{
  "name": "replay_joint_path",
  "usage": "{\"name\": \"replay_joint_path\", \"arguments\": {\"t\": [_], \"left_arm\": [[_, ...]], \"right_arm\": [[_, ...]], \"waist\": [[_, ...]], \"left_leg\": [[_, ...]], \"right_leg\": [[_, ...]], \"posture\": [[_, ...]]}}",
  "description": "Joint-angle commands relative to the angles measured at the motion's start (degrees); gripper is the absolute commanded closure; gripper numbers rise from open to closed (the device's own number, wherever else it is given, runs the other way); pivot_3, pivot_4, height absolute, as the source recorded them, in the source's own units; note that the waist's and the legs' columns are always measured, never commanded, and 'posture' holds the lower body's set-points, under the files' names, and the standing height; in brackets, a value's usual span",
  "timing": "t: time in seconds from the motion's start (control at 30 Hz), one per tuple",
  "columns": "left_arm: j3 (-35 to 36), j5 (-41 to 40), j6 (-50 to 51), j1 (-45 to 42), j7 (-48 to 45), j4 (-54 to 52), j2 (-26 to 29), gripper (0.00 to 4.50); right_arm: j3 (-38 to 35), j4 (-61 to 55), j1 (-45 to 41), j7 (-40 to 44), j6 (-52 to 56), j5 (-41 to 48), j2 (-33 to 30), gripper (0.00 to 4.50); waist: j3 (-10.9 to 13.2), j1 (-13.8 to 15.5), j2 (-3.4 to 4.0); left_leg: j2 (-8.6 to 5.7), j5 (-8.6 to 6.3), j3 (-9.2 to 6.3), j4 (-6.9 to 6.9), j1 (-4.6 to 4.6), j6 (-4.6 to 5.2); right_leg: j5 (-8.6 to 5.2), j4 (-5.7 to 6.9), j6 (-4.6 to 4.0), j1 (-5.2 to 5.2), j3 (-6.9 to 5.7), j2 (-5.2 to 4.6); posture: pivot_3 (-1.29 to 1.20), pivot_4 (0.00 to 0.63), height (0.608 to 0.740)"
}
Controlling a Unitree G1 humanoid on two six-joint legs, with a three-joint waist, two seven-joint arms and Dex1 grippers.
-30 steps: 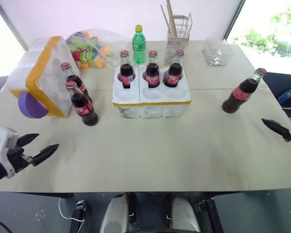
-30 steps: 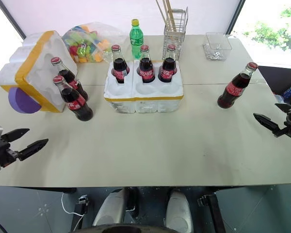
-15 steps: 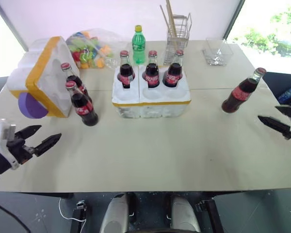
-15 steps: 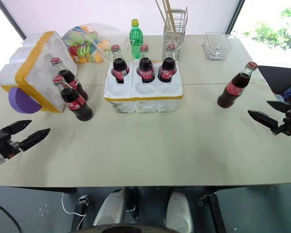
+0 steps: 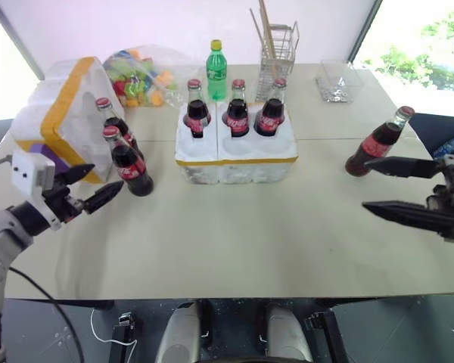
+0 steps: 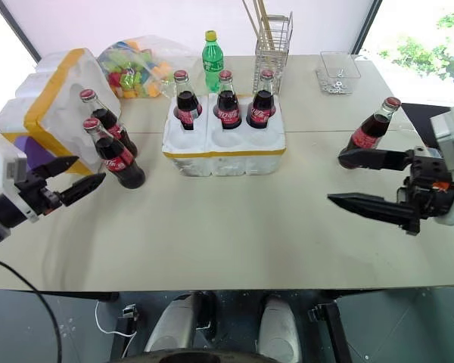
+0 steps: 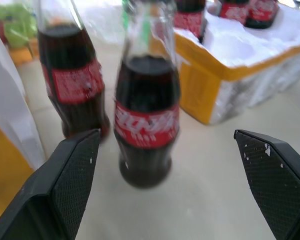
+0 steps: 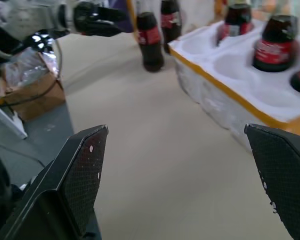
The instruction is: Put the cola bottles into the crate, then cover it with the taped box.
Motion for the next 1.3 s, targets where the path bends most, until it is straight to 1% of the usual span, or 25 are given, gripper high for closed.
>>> {"name": "replay_joint_path", "arguments": {"t": [0.03,0.13,0.33,0.67,0.83,0.9,0.93,0.97,1.0,1.13,1.2,1.3], "left_arm": [[-3.4,1.9,-2.3,-2.1,0.2,0.9,-1.2,0.04],[-6.0,4.0,-3.5,-3.4,0.3,2.1,-2.0,0.04],[-8.5,7.8,-7.1,-6.4,1.6,7.3,-4.1,0.04],[-12.2,11.8,-11.2,-13.3,2.3,15.4,-7.8,0.04],[-12.9,13.2,-13.0,-14.7,2.2,18.4,-8.9,0.04],[-12.6,13.1,-13.4,-14.5,1.8,18.3,-8.9,0.60],[-12.2,12.2,-12.8,-13.9,1.0,17.4,-8.6,0.95],[-11.8,11.4,-11.8,-13.5,0.5,16.4,-8.1,1.44],[-11.5,10.6,-10.6,-13.2,0.1,15.4,-7.7,1.74],[-11.1,6.2,-4.5,-12.1,-3.9,9.6,-4.2,1.69],[-10.8,2.7,-0.6,-12.1,-6.3,5.6,-2.1,1.69],[-10.2,-4.1,6.4,-14.3,-8.8,0.7,0.4,1.69]], "right_arm": [[1.6,-2.7,-2.3,-3.7,0.0,4.1,1.1,0.00],[3.0,-3.3,-3.3,-5.7,0.0,5.4,1.6,0.00],[6.9,-4.1,-6.8,-9.6,-1.0,6.3,2.2,0.00],[11.9,-3.7,-10.7,-12.2,-2.0,5.8,2.9,0.00],[13.0,-3.7,-10.7,-12.3,-2.7,4.8,3.4,0.00],[13.3,-3.9,-10.5,-12.3,-3.0,4.3,3.6,0.00],[13.2,-4.0,-10.3,-12.5,-3.2,3.9,3.8,0.00],[13.2,-3.9,-10.2,-12.7,-3.4,3.4,3.9,0.00],[13.2,-3.8,-10.1,-12.8,-3.6,3.0,3.9,0.00],[13.2,-2.4,-10.1,-13.7,-2.4,4.2,3.8,0.00],[13.4,-2.5,-10.1,-13.3,-3.2,3.3,3.9,0.00],[14.2,-2.3,-10.1,-13.2,-4.2,1.6,4.1,0.00]], "waist": [[0.0,0.0,-0.02],[0.0,0.1,-0.04],[0.0,0.1,-0.06],[0.0,0.1,-0.11],[0.0,0.1,-0.12],[0.0,0.1,-0.12],[0.0,0.1,-0.12],[0.0,0.1,-0.12],[0.0,0.1,-0.13],[0.1,0.0,-0.20],[0.1,0.1,-0.26],[0.1,0.2,-0.35]], "left_leg": [[0.00,0.00,0.01,0.00,0.00,0.01],[-0.01,0.05,0.01,0.02,0.00,0.09],[-0.01,0.06,0.00,0.07,0.00,0.10],[-0.01,0.09,0.00,0.15,0.00,0.16],[0.00,0.10,-0.01,0.15,0.01,0.18],[0.00,0.10,0.00,0.16,0.01,0.18],[0.00,0.10,0.00,0.16,0.01,0.18],[0.00,0.10,0.00,0.17,0.00,0.18],[0.00,0.10,0.00,0.18,0.00,0.18],[0.00,0.10,-0.01,0.18,-0.01,0.19],[0.02,0.10,-0.01,0.18,-0.01,0.18],[0.02,0.10,-0.04,0.20,-0.08,0.18]], "right_leg": [[0.04,0.00,0.07,0.02,0.00,0.00],[0.07,0.00,0.13,0.02,0.00,0.01],[0.08,0.01,0.13,0.05,-0.01,0.01],[0.12,0.05,0.19,0.10,-0.02,0.02],[0.14,0.10,0.23,0.11,-0.04,0.04],[0.14,0.10,0.23,0.11,-0.04,0.04],[0.15,0.10,0.24,0.12,-0.04,0.04],[0.15,0.10,0.24,0.12,-0.04,0.04],[0.15,0.10,0.24,0.12,-0.04,0.03],[0.15,0.10,0.24,0.11,-0.04,0.03],[0.15,0.10,0.24,0.10,-0.04,0.04],[0.14,0.10,0.23,0.06,-0.05,0.04]], "posture": [[0.00,0.150,0.736],[0.00,0.150,0.736],[0.00,0.150,0.736],[0.00,0.150,0.736],[0.00,0.150,0.736],[0.00,0.150,0.736],[0.00,0.150,0.736],[0.00,0.150,0.736],[0.00,0.150,0.736],[0.00,0.150,0.736],[0.00,0.150,0.736],[0.00,0.150,0.736]]}}
